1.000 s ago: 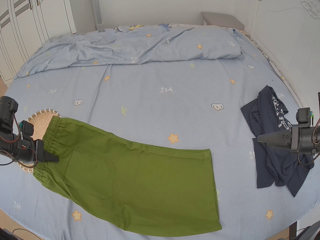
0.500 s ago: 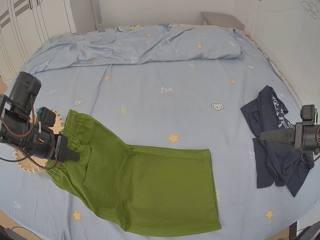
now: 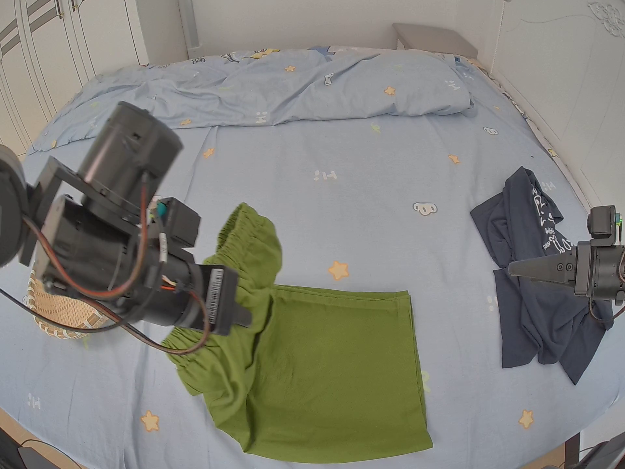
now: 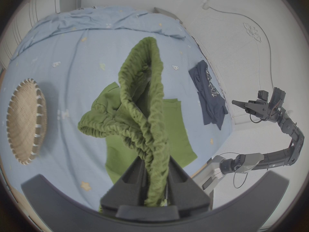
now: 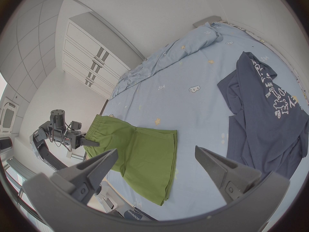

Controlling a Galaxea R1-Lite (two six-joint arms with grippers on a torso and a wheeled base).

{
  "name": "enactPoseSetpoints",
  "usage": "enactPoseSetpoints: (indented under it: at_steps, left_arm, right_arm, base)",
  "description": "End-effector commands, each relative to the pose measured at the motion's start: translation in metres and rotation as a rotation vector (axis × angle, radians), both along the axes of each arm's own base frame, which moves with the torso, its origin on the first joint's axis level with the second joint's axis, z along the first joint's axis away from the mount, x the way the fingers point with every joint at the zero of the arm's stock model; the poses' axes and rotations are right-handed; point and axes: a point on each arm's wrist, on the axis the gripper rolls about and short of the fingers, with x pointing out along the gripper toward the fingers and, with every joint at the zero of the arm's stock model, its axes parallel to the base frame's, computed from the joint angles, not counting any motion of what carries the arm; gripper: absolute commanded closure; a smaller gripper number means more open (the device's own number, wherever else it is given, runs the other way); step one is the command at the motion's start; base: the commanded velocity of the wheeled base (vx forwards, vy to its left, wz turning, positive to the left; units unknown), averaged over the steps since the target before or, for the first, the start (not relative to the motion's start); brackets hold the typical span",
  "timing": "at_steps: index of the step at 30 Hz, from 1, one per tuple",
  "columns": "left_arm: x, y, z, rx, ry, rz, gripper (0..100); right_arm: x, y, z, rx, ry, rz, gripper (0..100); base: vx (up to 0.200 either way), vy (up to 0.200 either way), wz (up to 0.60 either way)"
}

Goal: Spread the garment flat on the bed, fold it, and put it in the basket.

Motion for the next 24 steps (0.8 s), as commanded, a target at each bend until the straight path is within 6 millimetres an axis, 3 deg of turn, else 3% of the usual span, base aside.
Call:
enactPoseSetpoints:
  at_steps: [1,11,21,22,24]
  left_arm:
    - [0.006,-0.048,-0.027,0.001,0.081,-0.04,100]
    - [0.008,-0.094,-0.052,-0.092,0.109,-0.004,100]
    - [0.006,-0.108,-0.064,-0.079,0.133,-0.02,100]
    - [0.005,-0.11,-0.065,-0.082,0.133,-0.024,0]
    - [0.005,-0.114,-0.065,-0.1,0.132,-0.025,0]
  right_arm:
    - [0.001,0.001,-0.002,-0.004,0.006,0.001,0]
    - [0.001,0.001,-0.002,-0.005,0.005,0.002,0]
    - [0.001,0.001,-0.003,-0.006,0.005,0.001,0]
    - [0.002,0.001,-0.003,-0.006,0.006,0.002,0]
    - [0.002,0.001,-0.003,-0.006,0.006,0.002,0]
  base:
    - [0.0,0.0,0.0]
    - [0.0,0.0,0.0]
    - [0.0,0.0,0.0]
    - [0.0,0.0,0.0]
    - [0.0,0.0,0.0]
